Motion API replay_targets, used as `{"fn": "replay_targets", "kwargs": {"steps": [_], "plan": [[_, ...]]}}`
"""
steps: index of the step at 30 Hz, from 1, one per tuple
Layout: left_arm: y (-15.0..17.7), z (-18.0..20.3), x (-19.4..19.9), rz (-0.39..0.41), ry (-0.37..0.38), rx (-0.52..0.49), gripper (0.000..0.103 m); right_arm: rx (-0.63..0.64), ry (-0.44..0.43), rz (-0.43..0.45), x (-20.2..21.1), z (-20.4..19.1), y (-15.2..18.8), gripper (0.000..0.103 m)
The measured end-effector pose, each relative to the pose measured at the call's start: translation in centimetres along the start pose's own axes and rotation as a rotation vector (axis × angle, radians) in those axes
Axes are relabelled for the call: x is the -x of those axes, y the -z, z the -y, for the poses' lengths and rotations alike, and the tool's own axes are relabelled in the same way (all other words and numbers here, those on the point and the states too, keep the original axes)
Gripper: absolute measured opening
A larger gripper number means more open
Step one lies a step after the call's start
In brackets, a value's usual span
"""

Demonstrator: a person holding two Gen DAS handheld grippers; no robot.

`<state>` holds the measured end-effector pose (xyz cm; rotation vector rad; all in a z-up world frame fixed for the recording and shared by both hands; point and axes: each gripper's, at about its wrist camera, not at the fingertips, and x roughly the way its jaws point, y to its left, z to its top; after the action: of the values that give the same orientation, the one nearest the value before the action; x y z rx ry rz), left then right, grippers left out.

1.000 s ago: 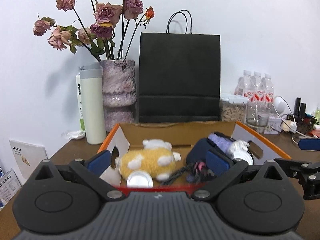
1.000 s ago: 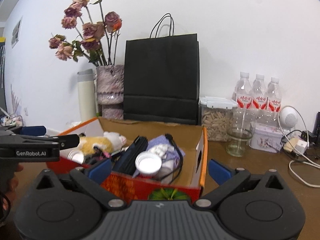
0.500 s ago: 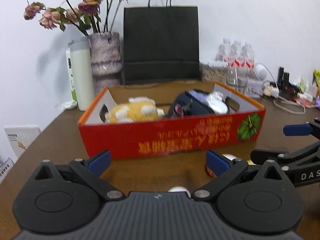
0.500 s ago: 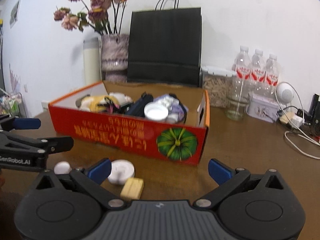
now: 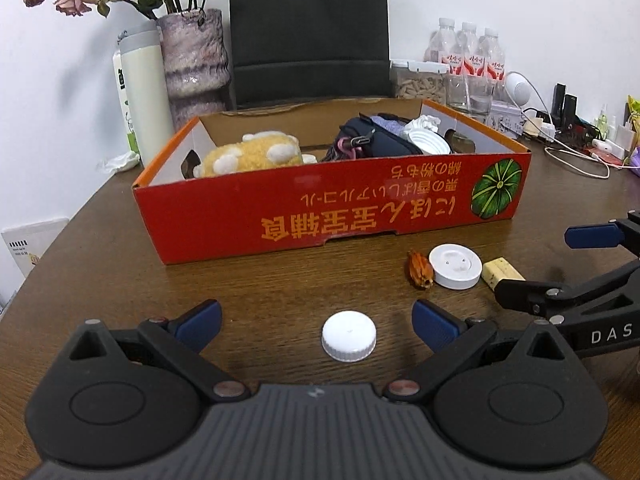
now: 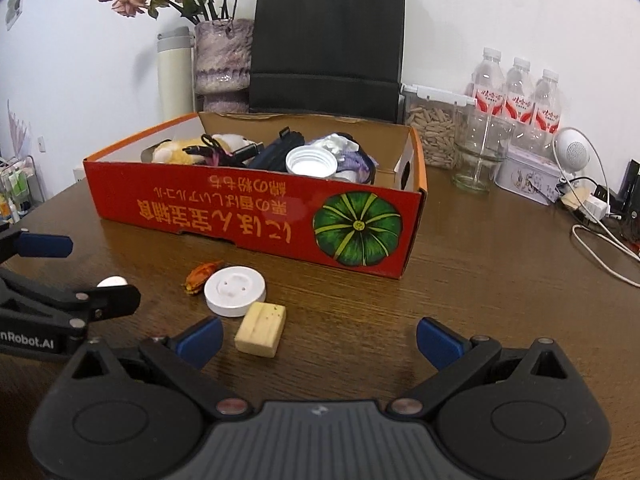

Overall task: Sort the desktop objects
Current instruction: 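Move the right tool to the beige wooden block while the left tool approaches the small white cap, then close the right tool on the wooden block while the left tool grasps the small white cap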

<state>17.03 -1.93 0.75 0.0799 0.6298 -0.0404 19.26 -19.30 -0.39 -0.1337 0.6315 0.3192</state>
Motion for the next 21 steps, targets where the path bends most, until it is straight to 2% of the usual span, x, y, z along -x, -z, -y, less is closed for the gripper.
{"fn": "replay_targets", "kwargs": {"steps": [5, 7, 11, 15, 19, 21], "plan": [[0.22, 0.29, -0.11, -0.018, 0.002, -0.016, 0.102, -0.023, -0.006, -0.049, -0.68, 0.04, 0.01, 0.103], [0.19, 0.43, -0.13, -0.024, 0.011, -0.019, 0.098, -0.029, -0.006, -0.05, -0.68, 0.01, -0.02, 0.103], [0.33, 0.51, -0.24, -0.036, 0.044, -0.009, 0.079, -0.028, -0.012, -0.051, -0.68, -0.05, 0.02, 0.101], [0.45, 0.79, 0.0, -0.027, 0.073, -0.011, 0.064, -0.032, -0.035, -0.04, -0.43, -0.32, 0.03, 0.09], [0.44, 0.95, 0.1, -0.024, 0.093, -0.012, 0.057, -0.022, -0.046, -0.027, -0.17, -0.65, 0.03, 0.077], [0.41, 0.97, 0.08, -0.025, 0.095, -0.01, 0.057, -0.019, -0.051, -0.017, 0.0, -0.74, 0.03, 0.063]]}}
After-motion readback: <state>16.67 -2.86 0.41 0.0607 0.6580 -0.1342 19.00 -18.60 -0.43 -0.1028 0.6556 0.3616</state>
